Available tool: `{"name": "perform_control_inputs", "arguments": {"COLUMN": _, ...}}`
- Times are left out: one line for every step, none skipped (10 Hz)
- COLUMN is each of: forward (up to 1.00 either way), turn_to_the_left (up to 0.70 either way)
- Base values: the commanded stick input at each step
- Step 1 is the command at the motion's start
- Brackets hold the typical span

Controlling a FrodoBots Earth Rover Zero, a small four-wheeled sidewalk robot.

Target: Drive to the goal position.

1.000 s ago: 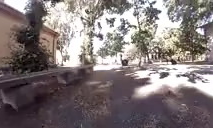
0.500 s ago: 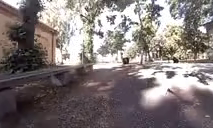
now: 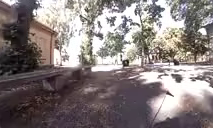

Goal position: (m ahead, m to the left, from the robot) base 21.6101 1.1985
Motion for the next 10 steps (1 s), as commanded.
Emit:
{"name": "perform_control_inputs", "arguments": {"forward": 0.70, "turn_to_the_left": 0.00}}
{"name": "perform_control_inputs", "arguments": {"forward": 0.70, "turn_to_the_left": 0.00}}
{"name": "perform_control_inputs", "arguments": {"forward": 0.70, "turn_to_the_left": 0.00}}
{"name": "perform_control_inputs", "arguments": {"forward": 0.70, "turn_to_the_left": 0.00}}
{"name": "perform_control_inputs", "arguments": {"forward": 0.70, "turn_to_the_left": 0.00}}
{"name": "perform_control_inputs", "arguments": {"forward": 0.70, "turn_to_the_left": 0.00}}
{"name": "perform_control_inputs", "arguments": {"forward": 0.70, "turn_to_the_left": 0.00}}
{"name": "perform_control_inputs", "arguments": {"forward": 0.70, "turn_to_the_left": 0.00}}
{"name": "perform_control_inputs", "arguments": {"forward": 0.70, "turn_to_the_left": 0.00}}
{"name": "perform_control_inputs", "arguments": {"forward": 0.70, "turn_to_the_left": 0.00}}
